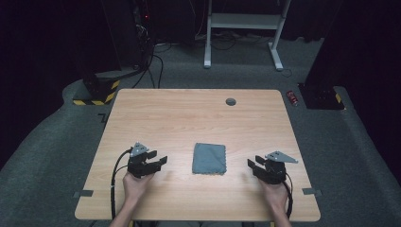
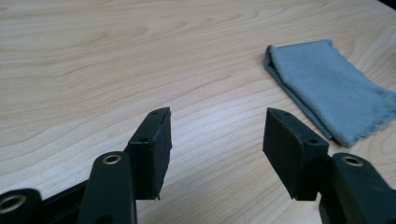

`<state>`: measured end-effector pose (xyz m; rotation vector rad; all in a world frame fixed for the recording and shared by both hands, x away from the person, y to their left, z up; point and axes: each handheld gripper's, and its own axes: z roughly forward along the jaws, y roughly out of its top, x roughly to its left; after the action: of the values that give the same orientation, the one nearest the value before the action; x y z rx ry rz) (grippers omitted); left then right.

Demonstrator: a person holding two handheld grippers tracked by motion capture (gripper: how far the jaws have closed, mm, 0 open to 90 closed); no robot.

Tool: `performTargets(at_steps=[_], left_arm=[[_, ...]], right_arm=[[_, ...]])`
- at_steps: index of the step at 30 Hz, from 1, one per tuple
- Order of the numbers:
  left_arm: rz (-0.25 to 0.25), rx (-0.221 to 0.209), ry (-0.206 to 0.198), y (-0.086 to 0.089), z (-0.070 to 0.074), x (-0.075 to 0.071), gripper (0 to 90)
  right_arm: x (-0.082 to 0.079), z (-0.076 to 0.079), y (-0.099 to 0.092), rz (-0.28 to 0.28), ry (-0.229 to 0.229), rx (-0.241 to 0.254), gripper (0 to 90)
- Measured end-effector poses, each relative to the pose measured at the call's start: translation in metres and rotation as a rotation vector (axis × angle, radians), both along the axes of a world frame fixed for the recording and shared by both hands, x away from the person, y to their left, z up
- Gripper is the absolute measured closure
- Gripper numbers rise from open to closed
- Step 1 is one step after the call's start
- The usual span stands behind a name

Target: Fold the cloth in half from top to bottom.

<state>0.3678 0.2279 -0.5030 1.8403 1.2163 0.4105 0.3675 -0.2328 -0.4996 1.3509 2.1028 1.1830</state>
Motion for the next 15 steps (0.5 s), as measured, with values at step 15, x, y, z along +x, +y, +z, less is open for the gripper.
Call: performTargets(at_steps=[15], left_arm=[[0.080,0.048,0.019,0.013,-0.014,0.000,42.5]], right_arm=[[0.001,-0.013,-0.009,-0.057,0.027,-0.063,56.8]])
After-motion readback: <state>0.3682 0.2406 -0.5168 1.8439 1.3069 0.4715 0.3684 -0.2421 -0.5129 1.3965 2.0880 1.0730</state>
